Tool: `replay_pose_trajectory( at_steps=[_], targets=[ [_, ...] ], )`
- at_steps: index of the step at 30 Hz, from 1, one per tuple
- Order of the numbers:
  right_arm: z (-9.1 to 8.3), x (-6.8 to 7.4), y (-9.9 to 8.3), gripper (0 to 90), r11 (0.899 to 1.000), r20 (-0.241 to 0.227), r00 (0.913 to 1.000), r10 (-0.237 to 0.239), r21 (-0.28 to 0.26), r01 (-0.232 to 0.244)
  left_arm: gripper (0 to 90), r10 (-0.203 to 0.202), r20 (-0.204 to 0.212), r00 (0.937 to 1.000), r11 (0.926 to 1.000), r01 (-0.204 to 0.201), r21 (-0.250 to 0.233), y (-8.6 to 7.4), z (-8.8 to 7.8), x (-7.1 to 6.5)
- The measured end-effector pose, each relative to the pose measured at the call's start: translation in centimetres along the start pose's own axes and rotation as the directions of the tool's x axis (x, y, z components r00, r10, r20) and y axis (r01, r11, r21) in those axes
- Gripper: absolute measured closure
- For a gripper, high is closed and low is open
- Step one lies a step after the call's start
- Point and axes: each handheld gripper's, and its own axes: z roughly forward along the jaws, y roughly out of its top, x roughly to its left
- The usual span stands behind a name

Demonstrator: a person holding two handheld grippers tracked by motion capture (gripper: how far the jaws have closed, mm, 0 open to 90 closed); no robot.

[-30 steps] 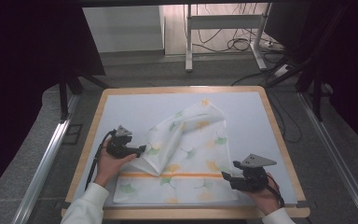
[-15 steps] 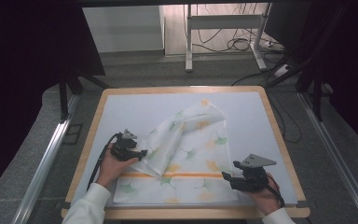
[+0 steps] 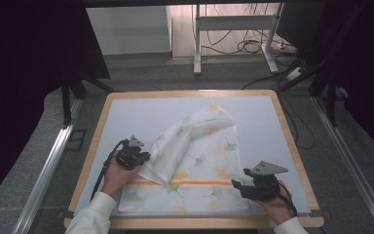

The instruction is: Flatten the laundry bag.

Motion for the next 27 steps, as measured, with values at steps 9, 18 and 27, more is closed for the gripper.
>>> replay_pose_trajectory(
  at_steps=[9,18,27],
  targets=[
    [0.0,0.0,0.0,35.3,1.0,-0.001,1.0,0.0,0.002,0.0,86.4,-0.024,0.012,0.9996,0.9981,0.024,-0.056,0.1,-1.0,0.2],
    [0.0,0.2,0.1,35.3,1.0,-0.009,1.0,0.001,0.0,-0.001,86.6,-0.035,0.019,0.9992,0.9946,0.037,-0.097,0.2,-1.7,0.3],
    [0.2,0.3,0.1,43.7,1.0,-0.043,0.999,-0.009,0.006,0.009,86.8,-0.031,-0.006,0.9995,0.9945,0.03,-0.101,0.3,-1.8,0.4]
  ],
)
